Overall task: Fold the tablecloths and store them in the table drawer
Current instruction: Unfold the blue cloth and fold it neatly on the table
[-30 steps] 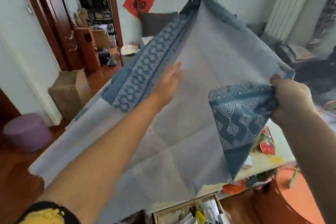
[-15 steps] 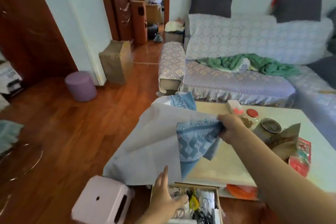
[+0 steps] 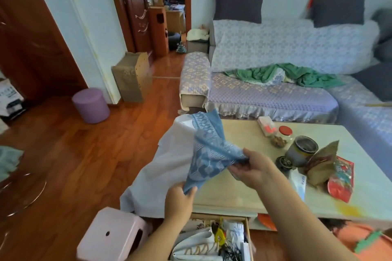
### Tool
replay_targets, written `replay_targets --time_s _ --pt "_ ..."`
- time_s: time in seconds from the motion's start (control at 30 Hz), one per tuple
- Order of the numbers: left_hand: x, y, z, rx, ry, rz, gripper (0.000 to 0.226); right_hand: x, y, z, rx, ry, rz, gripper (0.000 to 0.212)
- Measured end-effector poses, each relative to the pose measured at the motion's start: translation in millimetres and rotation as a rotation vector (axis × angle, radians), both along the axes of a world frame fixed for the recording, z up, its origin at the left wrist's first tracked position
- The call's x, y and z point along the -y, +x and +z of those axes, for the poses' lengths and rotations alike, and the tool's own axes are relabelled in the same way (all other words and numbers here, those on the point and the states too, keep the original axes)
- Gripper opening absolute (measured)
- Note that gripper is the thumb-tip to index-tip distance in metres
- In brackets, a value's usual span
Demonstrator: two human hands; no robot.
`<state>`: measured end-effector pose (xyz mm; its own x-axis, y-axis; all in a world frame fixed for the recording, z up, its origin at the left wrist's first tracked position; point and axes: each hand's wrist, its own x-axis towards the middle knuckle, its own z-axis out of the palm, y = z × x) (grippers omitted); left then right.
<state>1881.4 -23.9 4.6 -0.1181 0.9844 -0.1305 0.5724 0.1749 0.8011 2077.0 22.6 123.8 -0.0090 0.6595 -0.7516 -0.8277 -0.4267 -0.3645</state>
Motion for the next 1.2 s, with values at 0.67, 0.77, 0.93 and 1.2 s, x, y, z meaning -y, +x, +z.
replay_targets --time_s 0.67,0.77,0.93,1.2 --pt "-44.7 43.5 98.6 -0.329 0.320 -0.549 0.015 24.5 0.5 -32.1 1.842 0.479 1.102 0.081" --pt "-32.6 35.2 66.1 -0.115 0.376 -0.335 0.007 14.2 -10.5 -17.3 2.105 0.445 1.134 0.032" --pt "-18.3 23.7 0.3 0.034 0.240 -0.053 0.050 0.1 -21.6 6.3 2.286 0.471 1.048 0.029" --pt "-94.5 -44.9 -76.0 -0.105 -0.143 0.245 0.060 -50.7 -41.9 95.1 2.432 0.458 0.900 0.048"
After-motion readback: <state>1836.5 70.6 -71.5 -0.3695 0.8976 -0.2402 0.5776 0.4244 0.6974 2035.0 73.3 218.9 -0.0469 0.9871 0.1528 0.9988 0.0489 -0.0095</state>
